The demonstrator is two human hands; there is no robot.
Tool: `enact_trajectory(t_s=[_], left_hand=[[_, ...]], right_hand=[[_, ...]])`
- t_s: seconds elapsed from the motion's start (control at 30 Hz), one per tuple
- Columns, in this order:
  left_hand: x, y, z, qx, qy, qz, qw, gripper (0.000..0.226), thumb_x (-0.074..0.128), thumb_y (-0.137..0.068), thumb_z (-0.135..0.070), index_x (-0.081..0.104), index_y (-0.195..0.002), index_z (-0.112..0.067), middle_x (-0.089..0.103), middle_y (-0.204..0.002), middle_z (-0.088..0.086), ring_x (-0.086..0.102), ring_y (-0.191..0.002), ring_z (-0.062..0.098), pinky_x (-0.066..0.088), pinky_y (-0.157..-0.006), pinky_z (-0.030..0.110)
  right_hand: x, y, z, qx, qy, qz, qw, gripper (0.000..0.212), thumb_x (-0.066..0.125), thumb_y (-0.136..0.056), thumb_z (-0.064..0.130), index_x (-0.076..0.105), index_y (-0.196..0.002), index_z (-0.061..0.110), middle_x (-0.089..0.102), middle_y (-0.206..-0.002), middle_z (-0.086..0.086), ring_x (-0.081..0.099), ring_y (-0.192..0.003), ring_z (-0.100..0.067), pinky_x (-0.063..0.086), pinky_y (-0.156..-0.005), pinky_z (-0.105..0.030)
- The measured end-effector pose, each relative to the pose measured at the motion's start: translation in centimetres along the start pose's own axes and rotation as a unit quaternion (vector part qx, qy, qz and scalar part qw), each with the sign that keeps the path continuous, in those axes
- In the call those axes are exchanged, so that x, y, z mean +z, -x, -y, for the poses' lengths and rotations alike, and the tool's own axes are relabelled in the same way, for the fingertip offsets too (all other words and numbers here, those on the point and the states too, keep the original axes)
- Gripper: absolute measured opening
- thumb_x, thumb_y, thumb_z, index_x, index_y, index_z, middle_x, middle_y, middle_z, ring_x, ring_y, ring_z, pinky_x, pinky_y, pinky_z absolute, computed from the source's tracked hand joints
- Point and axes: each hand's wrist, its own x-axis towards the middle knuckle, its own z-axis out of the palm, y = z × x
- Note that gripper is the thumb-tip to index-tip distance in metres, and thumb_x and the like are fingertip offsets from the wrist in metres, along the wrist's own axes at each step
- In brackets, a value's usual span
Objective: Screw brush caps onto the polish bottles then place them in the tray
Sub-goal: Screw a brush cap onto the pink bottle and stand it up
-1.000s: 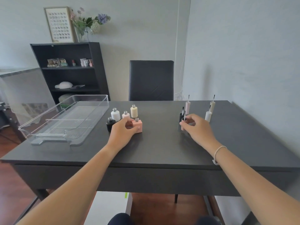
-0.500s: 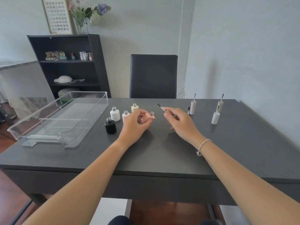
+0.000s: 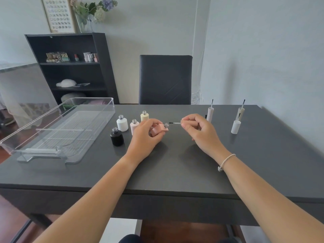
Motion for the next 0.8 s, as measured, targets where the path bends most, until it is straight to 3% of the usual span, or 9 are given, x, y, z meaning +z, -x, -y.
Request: enact_trajectory(t_s=[0.13,0.23,0.5,0.63,0.8], left_hand=[[0.07,0.01,0.03,0.015,0.004,0.002,1.0,0.021,0.069,-0.078,-0.014,0.059,-0.092,-0.027,0.056,-0.091,-0.02,0.051,-0.088,-0.006,0.044,-0.074,0.009],[0.11,-0.02,0.06,0.012,0.01,0.006,1.0,0.022,0.069,-0.078,-0.015,0.059,-0.09,-0.031,0.056,-0.092,-0.019,0.053,-0.09,-0.001,0.048,-0.076,0.016],[-0.1,0.19,-0.02,0.02,-0.004,0.009,1.0,0.03,0.069,-0.078,-0.019,0.054,-0.087,-0.043,0.056,-0.095,-0.018,0.054,-0.093,0.002,0.051,-0.079,0.023],[-0.09,0.29,0.08,0.026,-0.01,0.011,1.0,0.02,0.069,-0.079,-0.019,0.06,-0.091,-0.032,0.057,-0.093,-0.016,0.054,-0.09,0.004,0.051,-0.08,0.024],[0.07,0.44,0.06,0.033,-0.029,0.021,0.999,0.02,0.068,-0.079,-0.017,0.064,-0.098,-0.019,0.058,-0.099,-0.001,0.054,-0.089,0.007,0.049,-0.083,0.027]], right_hand=[[0.17,0.01,0.09,-0.014,0.012,0.003,1.0,0.002,0.061,-0.086,0.022,0.061,-0.085,0.023,0.068,-0.077,0.015,0.05,-0.065,-0.002,0.042,-0.062,-0.017],[0.22,0.08,0.15,-0.028,0.025,0.003,0.999,0.004,0.061,-0.085,0.02,0.061,-0.083,0.023,0.067,-0.075,0.016,0.051,-0.068,-0.008,0.041,-0.063,-0.008],[0.46,0.13,0.09,-0.038,0.04,0.004,0.998,0.003,0.062,-0.085,0.018,0.062,-0.082,0.02,0.066,-0.074,0.018,0.051,-0.066,0.001,0.039,-0.06,-0.004],[0.55,0.19,0.21,-0.05,0.056,0.007,0.997,0.004,0.062,-0.085,0.017,0.063,-0.082,0.019,0.064,-0.08,0.017,0.051,-0.069,0.001,0.039,-0.061,-0.005],[0.72,0.19,0.11,-0.081,0.088,0.017,0.993,0.011,0.061,-0.084,0.011,0.065,-0.083,0.021,0.06,-0.087,0.018,0.051,-0.074,-0.003,0.038,-0.061,-0.006]])
